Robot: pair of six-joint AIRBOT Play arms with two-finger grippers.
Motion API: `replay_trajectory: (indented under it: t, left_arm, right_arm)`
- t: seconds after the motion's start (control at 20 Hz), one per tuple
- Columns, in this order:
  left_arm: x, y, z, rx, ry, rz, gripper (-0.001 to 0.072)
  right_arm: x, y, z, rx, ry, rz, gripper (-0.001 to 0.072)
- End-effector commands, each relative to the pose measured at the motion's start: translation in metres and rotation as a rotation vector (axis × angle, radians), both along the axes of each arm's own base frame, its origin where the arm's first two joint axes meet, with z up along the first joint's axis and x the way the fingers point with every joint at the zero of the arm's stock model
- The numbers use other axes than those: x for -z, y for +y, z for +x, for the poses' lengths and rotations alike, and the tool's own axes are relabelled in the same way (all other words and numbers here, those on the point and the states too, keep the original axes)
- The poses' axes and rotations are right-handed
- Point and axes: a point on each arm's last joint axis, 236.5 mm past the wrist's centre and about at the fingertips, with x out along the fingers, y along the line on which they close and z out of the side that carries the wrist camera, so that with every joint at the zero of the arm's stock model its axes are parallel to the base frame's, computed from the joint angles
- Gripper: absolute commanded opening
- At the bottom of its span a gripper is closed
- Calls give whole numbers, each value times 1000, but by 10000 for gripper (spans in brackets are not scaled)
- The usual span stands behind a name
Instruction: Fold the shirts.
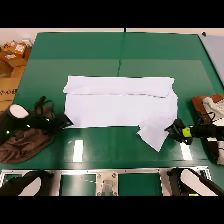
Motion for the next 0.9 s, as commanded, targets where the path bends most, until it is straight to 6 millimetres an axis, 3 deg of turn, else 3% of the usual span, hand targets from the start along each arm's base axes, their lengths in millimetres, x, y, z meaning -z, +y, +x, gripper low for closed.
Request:
replay_trajectory:
  t: [0.0,0.15,0.3,0.35,0.4,0.45,0.65,0.7,0.85]
  left_arm:
    - [20,-23,17,-143,-139,-3,662]
    - [16,-22,47,-260,-228,-5,662]
    - [28,-28,48,-315,-154,-45,630]
    - [26,-29,50,-294,-170,-38,429]
    - [23,-29,53,-257,-199,-27,183]
    - [19,-30,56,-231,-221,-21,28]
    - [12,-29,48,-104,-187,12,23]
    - [12,-24,43,-69,-160,32,23]
    - [17,-3,23,9,-59,105,23]
  right_arm:
    - [16,16,18,25,-62,-22,414]
    - [13,18,32,36,-104,-33,414]
    - [10,17,34,17,-118,-37,414]
    - [10,19,32,6,-116,-33,413]
    - [10,20,30,-5,-111,-29,412]
    - [9,23,28,-33,-114,-25,395]
    - [1,28,18,-149,-99,-9,91]
    - [-2,28,15,-173,-91,-8,50]
    - [-17,29,6,-203,-101,-7,17]
